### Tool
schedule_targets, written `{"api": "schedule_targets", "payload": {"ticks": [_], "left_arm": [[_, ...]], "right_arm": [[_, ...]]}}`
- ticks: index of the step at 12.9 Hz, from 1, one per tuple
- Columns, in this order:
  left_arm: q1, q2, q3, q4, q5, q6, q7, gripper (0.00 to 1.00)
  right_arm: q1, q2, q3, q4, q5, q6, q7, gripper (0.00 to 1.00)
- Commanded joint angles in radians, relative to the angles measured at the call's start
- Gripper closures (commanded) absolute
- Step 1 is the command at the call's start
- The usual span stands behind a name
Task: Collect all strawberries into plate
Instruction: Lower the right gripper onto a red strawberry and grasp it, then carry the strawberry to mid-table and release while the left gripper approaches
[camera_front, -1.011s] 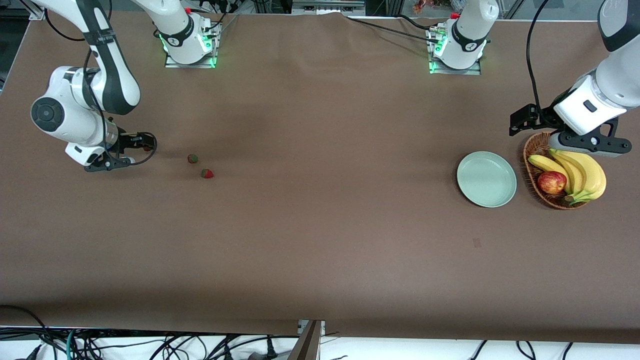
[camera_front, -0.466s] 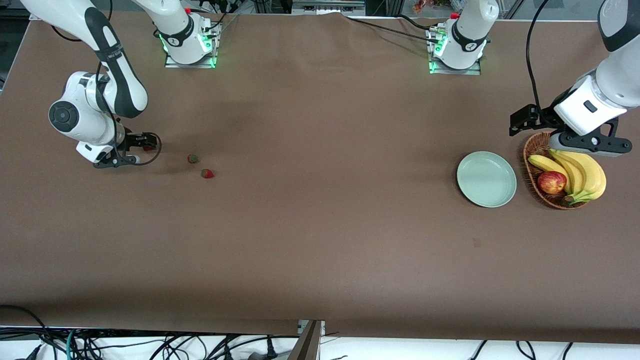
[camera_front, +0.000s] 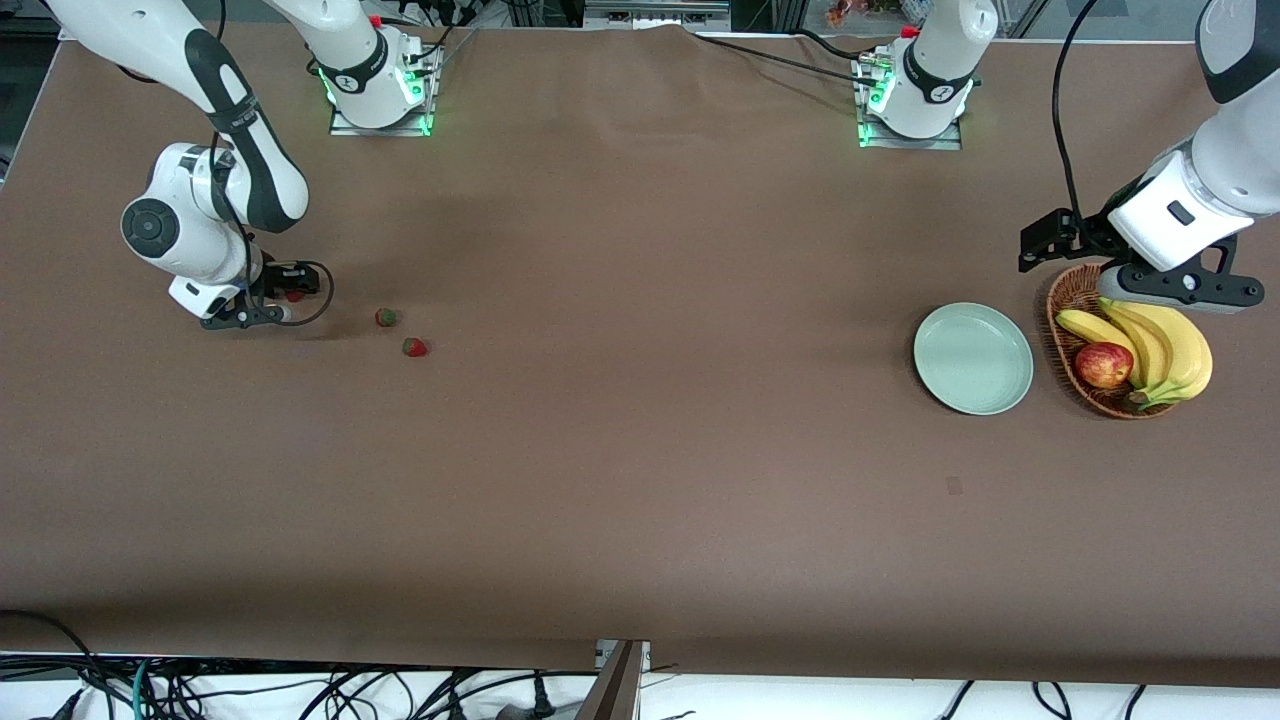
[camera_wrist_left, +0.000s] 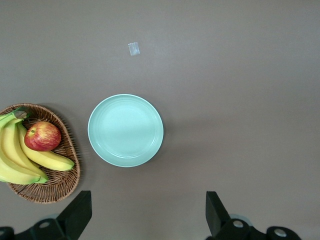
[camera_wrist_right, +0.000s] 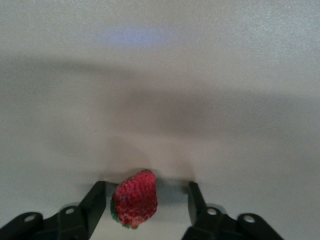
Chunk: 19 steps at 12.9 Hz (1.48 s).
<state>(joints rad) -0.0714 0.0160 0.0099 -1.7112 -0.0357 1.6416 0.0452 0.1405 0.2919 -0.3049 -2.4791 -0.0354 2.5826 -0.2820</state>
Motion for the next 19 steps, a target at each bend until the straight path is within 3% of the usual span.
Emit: {"api": "schedule_targets", "payload": {"ticks": [1, 3, 6, 9, 12, 14, 17, 19], "left_arm": [[-0.01, -0.001, 0.009, 0.016, 0.0, -0.006, 0.001, 0.0], [-0.01, 0.005, 0.009, 0.024, 0.0, -0.006, 0.001, 0.0], [-0.01, 0.007, 0.007, 0.024, 0.0, -0.006, -0.001, 0.0], [-0.01, 0.007, 0.009, 0.024, 0.0, -0.006, 0.001, 0.0], [-0.005, 0.015, 0.013, 0.022, 0.0, -0.006, -0.002, 0.0], [-0.002, 0.024, 0.015, 0.021, 0.0, -0.006, -0.011, 0.0], [0.015, 0.035, 0.012, -0.03, -0.013, 0.032, -0.016, 0.0], [0.018, 0.033, 0.012, -0.054, -0.01, 0.063, -0.016, 0.0]], "right_arm": [[-0.013, -0.017, 0.003, -0.017, 0.011, 0.011, -0.016, 0.59], [-0.013, -0.026, 0.003, -0.008, 0.029, -0.028, -0.009, 0.79], [-0.002, -0.065, 0.044, 0.09, 0.1, -0.187, 0.004, 0.82], [0.014, -0.04, 0.194, 0.412, 0.114, -0.537, 0.22, 0.82], [0.114, -0.016, 0.338, 0.592, 0.149, -0.65, 0.539, 0.8], [0.271, 0.063, 0.377, 0.724, 0.15, -0.644, 0.83, 0.8], [0.473, 0.292, 0.379, 1.013, 0.245, -0.604, 1.149, 0.79], [0.582, 0.442, 0.377, 1.207, 0.246, -0.512, 1.356, 0.78]]}}
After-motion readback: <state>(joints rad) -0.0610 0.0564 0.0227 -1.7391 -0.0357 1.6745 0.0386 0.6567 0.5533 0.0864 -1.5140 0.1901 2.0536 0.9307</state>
